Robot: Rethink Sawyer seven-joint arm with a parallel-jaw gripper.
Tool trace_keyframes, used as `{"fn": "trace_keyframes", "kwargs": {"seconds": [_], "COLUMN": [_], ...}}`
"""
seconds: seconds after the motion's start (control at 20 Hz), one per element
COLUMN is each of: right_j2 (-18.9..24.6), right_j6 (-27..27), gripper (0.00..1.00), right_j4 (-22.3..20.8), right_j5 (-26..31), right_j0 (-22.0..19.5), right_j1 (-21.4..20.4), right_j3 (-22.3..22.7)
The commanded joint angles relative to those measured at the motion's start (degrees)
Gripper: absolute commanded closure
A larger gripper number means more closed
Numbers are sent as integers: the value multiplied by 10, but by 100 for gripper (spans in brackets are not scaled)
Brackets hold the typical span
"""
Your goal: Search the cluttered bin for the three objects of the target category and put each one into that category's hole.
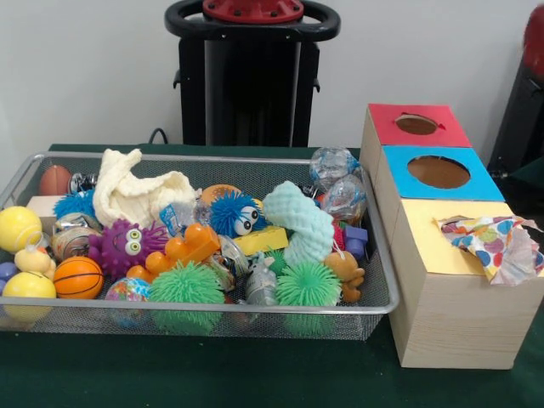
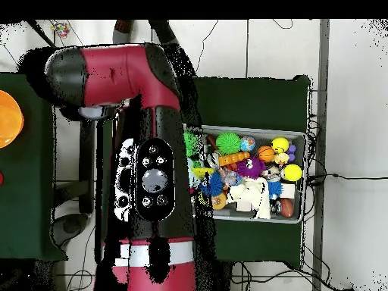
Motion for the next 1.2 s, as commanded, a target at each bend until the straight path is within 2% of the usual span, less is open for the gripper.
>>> {"fn": "trace_keyframes", "kwargs": {"seconds": [0.05,0.15,0.3,0.4,0.45,0.6,0.75,0.9,1.05,1.2], "right_j2": [4,-1,-1,-20,-29,-26,-52,-141,-243,-374], "right_j6": [86,95,103,111,120,102,38,10,7,8], "gripper": [100,100,100,100,100,100,100,100,100,100], "right_j4": [-4,-2,13,28,45,92,134,198,286,415], "right_j5": [208,280,320,344,356,338,316,328,338,327], "right_j0": [18,25,29,32,32,24,8,-8,-24,-42], "right_j1": [6,32,54,60,60,63,83,100,112,131], "right_j3": [-220,-301,-359,-400,-409,-405,-406,-421,-432,-440]}}
